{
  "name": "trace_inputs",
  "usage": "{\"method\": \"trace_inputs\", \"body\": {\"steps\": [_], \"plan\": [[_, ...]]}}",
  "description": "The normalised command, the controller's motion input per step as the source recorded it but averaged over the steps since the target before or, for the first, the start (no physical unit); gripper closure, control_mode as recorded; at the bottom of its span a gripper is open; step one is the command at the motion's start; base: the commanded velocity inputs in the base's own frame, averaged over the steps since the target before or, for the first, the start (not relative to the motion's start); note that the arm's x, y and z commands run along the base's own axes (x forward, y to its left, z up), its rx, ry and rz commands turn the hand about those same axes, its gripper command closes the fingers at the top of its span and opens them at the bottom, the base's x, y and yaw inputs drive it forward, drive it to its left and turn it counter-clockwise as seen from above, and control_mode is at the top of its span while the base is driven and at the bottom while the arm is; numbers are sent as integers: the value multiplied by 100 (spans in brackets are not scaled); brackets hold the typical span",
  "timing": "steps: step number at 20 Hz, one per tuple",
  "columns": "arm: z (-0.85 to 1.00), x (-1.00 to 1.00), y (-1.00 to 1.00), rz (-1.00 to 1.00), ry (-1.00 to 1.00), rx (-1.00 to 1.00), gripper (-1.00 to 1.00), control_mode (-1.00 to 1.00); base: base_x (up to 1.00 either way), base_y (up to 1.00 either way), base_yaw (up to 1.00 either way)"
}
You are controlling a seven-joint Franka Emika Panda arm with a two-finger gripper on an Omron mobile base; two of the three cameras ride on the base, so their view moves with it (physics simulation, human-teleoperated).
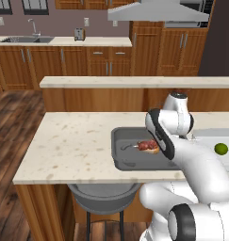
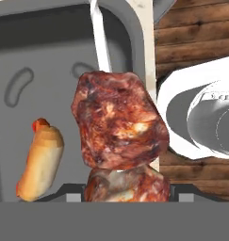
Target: Place the cold items (lime and sweet potato) from the fridge in one tupperware on the dining counter. Place the warm items (hot dog and kebab skewer) in the stove area in another tupperware.
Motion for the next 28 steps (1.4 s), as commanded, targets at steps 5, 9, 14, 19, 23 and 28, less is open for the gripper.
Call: {"method": "trace_inputs", "body": {"steps": [5, 9, 14, 19, 23, 28], "plan": [[-40, 65, 0, 3, 1, 0, 100, -100, 0, 0, 0], [-39, 54, 0, 1, 0, 0, 100, -100, 0, 0, 0], [-36, 41, 0, 0, 0, 0, 100, -100, 0, 0, 0], [-33, 37, 0, 0, 2, 0, 100, -100, 0, 0, 0], [-33, 30, 0, 0, 2, 0, 100, -100, 0, 0, 0], [-34, 30, 0, 0, 2, 0, 100, -100, 0, 0, 0]]}}
